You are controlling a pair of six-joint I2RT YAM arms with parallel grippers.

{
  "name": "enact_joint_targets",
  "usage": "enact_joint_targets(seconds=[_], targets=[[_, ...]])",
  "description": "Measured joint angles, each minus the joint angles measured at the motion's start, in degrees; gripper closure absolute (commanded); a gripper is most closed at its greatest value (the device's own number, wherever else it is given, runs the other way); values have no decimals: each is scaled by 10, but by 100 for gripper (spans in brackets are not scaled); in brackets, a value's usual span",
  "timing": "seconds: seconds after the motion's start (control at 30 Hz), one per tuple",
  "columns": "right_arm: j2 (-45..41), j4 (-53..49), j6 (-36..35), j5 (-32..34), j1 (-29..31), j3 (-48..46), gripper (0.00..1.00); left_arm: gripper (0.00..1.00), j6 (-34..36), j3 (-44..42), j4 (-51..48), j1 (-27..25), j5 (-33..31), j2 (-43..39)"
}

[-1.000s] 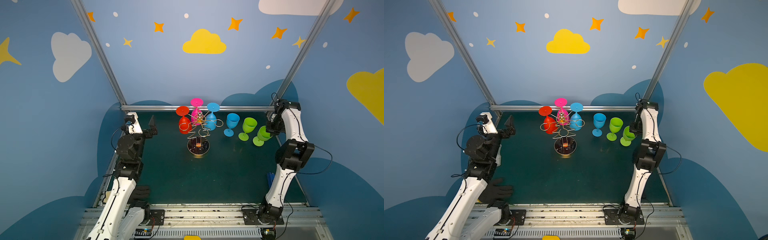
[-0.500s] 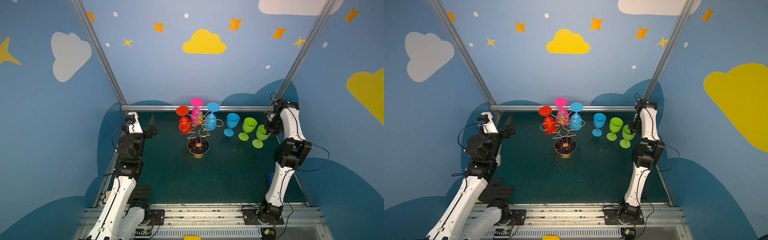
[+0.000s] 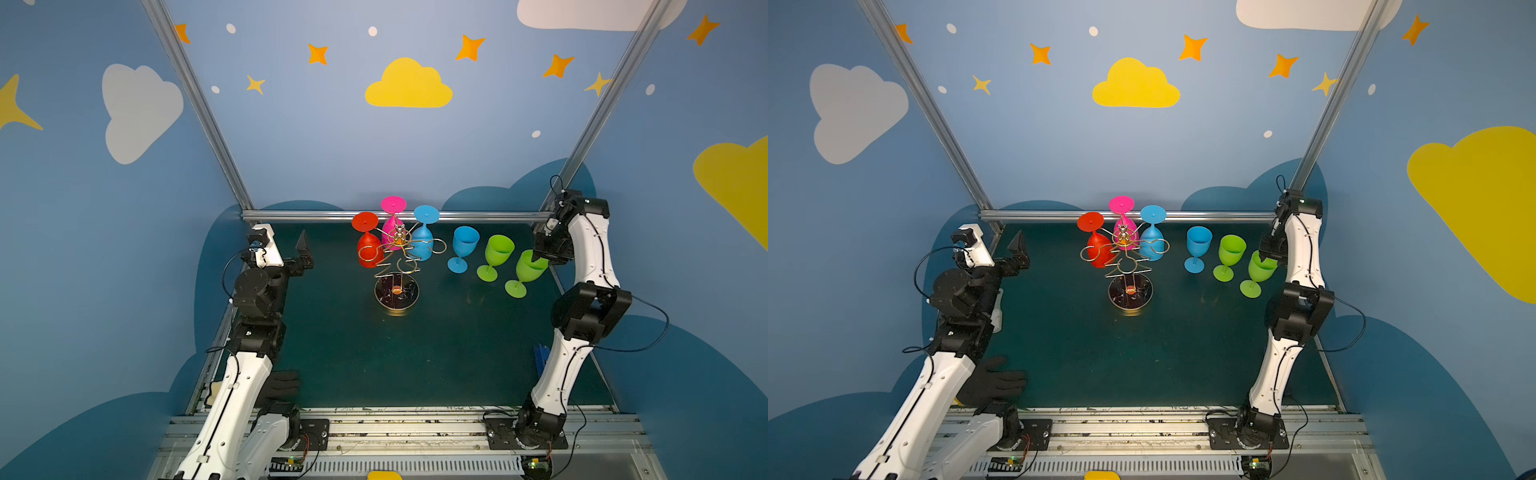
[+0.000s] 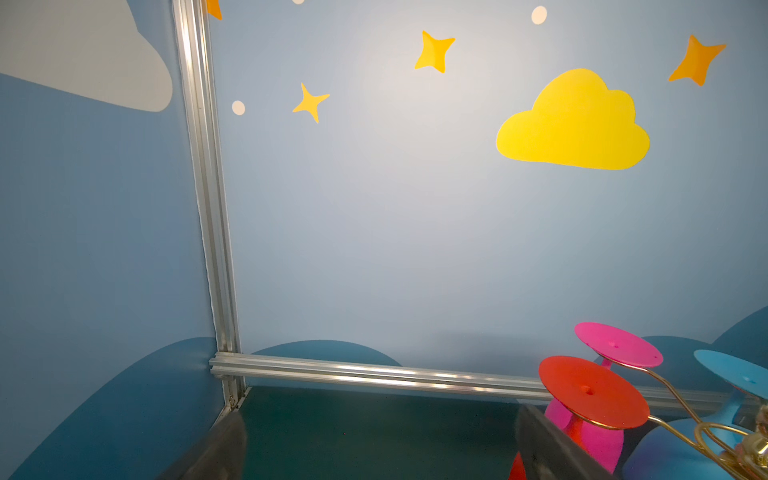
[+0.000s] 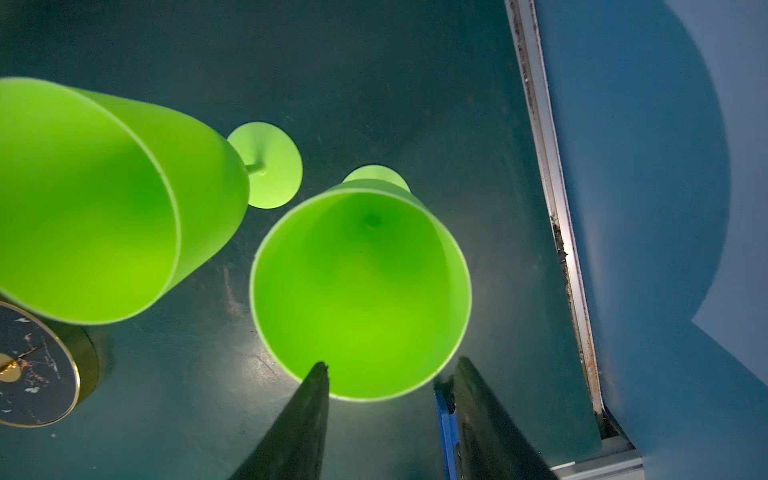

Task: Take the wine glass off the wine glass rack
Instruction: 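Open the right gripper and lift it back from the standing glass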

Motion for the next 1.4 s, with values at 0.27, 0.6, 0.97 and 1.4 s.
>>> enact_joint_targets(seconds=[0.27, 0.6, 0.97, 1.4], targets=[[-86, 30, 10, -5, 0, -43, 48, 0, -5, 0, 0, 1, 0, 0], [-388, 184, 25, -98, 83, -351, 45, 0, -34, 9, -31, 12, 34, 5], [-739, 468, 100, -264, 129, -675, 30, 1, -106, 81, -93, 33, 166, 62], [-751, 552, 138, -314, 231, -776, 30, 18, -381, 116, -72, 150, 504, 177]])
